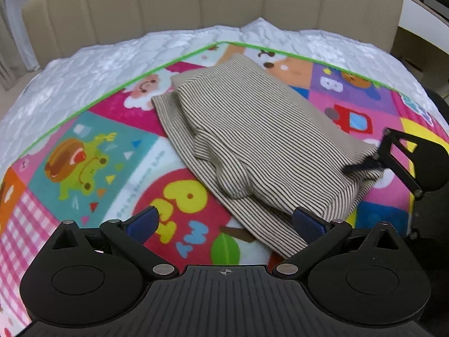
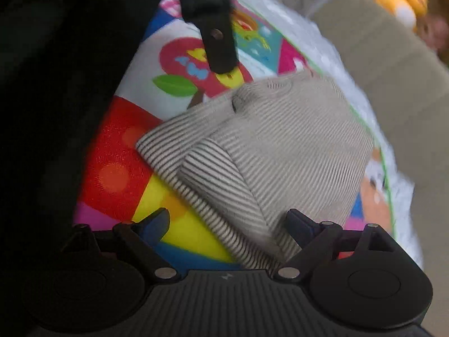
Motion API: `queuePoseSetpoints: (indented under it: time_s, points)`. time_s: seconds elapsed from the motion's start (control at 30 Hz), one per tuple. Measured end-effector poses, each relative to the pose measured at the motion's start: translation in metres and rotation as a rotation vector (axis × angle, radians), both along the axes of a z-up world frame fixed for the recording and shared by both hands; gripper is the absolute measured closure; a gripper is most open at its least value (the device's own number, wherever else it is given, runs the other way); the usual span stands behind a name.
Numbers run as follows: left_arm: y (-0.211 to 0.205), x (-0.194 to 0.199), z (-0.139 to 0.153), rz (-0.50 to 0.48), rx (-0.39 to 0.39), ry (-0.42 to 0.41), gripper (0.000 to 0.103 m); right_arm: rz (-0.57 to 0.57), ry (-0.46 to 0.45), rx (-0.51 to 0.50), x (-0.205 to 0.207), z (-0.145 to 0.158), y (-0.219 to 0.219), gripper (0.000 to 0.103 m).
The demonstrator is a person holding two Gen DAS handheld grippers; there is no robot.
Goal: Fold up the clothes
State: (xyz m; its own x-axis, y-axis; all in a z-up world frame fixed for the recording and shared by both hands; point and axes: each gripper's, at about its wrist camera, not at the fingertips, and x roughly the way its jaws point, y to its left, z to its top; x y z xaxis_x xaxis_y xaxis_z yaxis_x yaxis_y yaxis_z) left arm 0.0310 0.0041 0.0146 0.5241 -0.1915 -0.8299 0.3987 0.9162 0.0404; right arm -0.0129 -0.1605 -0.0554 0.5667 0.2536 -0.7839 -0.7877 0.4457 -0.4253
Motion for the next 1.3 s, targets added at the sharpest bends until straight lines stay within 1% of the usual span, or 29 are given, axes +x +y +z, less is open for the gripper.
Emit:
queuePoseSetpoints:
  time_s: [0.03,0.07,0.1,0.17,0.23,0.27,0.37,0.4,0.47,0.5,0.57,0.67,0.7,0.83,0.87,0.97,1.03,1.2,1.3]
  points:
    - [-0.001,-0.001,0.0,-0.009,0.005,0.002,0.0,-0.019,-0.007,0.02,0.004,0.003,0.0,0.025]
    - [-0.002,-0.001,-0.001,-0.021,0.008,0.003,0.0,-0.066,0.026,0.064,0.013,0.008,-0.004,0.028]
    - [-0.003,-0.002,-0.002,-0.026,0.012,0.004,0.0,-0.131,0.081,0.122,0.026,0.014,-0.009,0.028]
    - [-0.004,-0.002,-0.003,-0.043,0.019,0.008,0.0,-0.282,0.234,0.265,0.058,0.022,-0.028,0.027]
    - [-0.007,-0.002,-0.005,-0.065,0.033,0.013,0.0,-0.428,0.375,0.404,0.086,0.022,-0.049,0.027]
    - [-0.01,-0.002,-0.006,-0.08,0.042,0.018,0.0,-0.486,0.431,0.462,0.096,0.021,-0.057,0.027]
    - [-0.023,-0.002,-0.013,-0.145,0.08,0.025,0.0,-0.597,0.541,0.586,0.109,0.016,-0.079,0.027]
    - [-0.029,-0.002,-0.016,-0.17,0.094,0.026,0.0,-0.619,0.561,0.611,0.105,0.013,-0.084,0.027]
    - [-0.04,-0.001,-0.023,-0.222,0.126,0.032,0.0,-0.634,0.575,0.626,0.102,0.011,-0.088,0.027]
    - [-0.047,-0.001,-0.027,-0.249,0.144,0.037,0.0,-0.63,0.569,0.619,0.1,0.011,-0.087,0.027]
    - [-0.056,-0.001,-0.038,-0.27,0.183,0.03,0.0,-0.611,0.544,0.59,0.097,0.011,-0.08,0.026]
    - [-0.058,0.004,-0.047,-0.244,0.205,0.03,0.0,-0.551,0.471,0.53,0.087,0.017,-0.068,0.023]
    - [-0.055,0.007,-0.048,-0.225,0.197,0.029,0.0,-0.529,0.445,0.509,0.083,0.019,-0.064,0.023]
    - [-0.036,0.021,-0.044,-0.105,0.112,0.036,0.0,-0.44,0.347,0.429,0.067,0.027,-0.051,0.019]
    - [-0.03,0.024,-0.042,-0.07,0.086,0.034,0.0,-0.412,0.315,0.401,0.063,0.029,-0.049,0.017]
    - [-0.019,0.031,-0.041,0.004,0.046,0.033,0.0,-0.322,0.215,0.304,0.05,0.033,-0.041,0.009]
    - [-0.017,0.031,-0.04,0.012,0.035,0.035,0.0,-0.27,0.158,0.239,0.044,0.032,-0.035,0.005]
    - [-0.016,0.032,-0.04,0.02,0.018,0.036,0.0,-0.191,0.089,0.119,0.036,0.016,-0.018,0.005]
    - [-0.014,0.034,-0.042,0.025,0.009,0.04,0.0,-0.132,-0.001,0.024,0.029,-0.001,-0.007,0.005]
